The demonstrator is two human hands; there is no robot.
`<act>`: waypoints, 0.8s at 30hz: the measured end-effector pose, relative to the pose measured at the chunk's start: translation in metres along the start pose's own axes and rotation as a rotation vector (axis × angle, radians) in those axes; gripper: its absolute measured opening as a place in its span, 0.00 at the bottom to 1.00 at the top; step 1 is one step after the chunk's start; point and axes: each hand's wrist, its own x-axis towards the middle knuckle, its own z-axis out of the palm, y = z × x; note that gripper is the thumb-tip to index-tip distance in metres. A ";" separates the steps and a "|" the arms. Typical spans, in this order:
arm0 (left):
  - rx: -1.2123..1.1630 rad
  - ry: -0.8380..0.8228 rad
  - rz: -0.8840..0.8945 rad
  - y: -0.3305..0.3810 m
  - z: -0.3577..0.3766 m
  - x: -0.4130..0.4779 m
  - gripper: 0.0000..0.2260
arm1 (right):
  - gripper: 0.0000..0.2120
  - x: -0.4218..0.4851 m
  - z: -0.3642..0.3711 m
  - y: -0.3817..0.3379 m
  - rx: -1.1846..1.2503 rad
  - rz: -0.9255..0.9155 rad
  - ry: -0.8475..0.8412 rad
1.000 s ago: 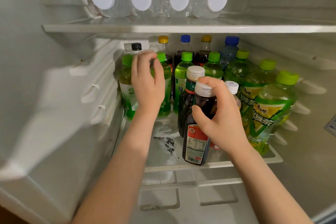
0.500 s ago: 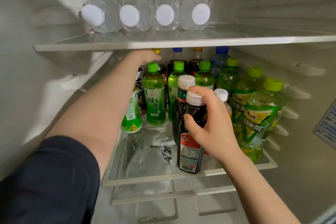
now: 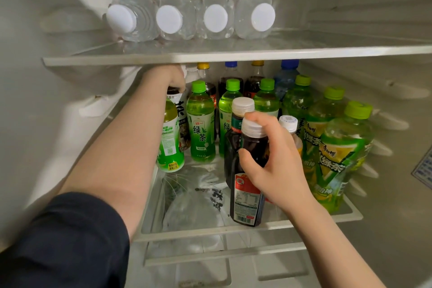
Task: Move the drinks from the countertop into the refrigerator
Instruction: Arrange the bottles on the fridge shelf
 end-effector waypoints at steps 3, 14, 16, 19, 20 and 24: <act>0.032 -0.074 -0.033 -0.001 -0.001 0.004 0.26 | 0.25 -0.001 0.000 -0.001 0.007 0.001 0.001; 0.062 -0.057 -0.033 -0.002 0.001 0.019 0.20 | 0.24 -0.001 -0.002 0.000 0.018 0.012 -0.002; 0.020 -0.045 -0.020 -0.002 0.002 0.020 0.22 | 0.24 -0.001 -0.001 0.000 0.007 0.008 -0.002; -0.040 -0.067 -0.023 -0.004 0.003 0.023 0.25 | 0.25 -0.001 0.000 0.000 0.000 0.005 -0.006; -0.047 -0.080 -0.032 -0.005 0.002 0.023 0.25 | 0.25 -0.001 0.000 0.000 0.001 0.007 -0.007; -0.037 -0.114 -0.033 -0.006 0.000 0.021 0.25 | 0.25 -0.001 0.000 0.000 -0.001 0.010 -0.004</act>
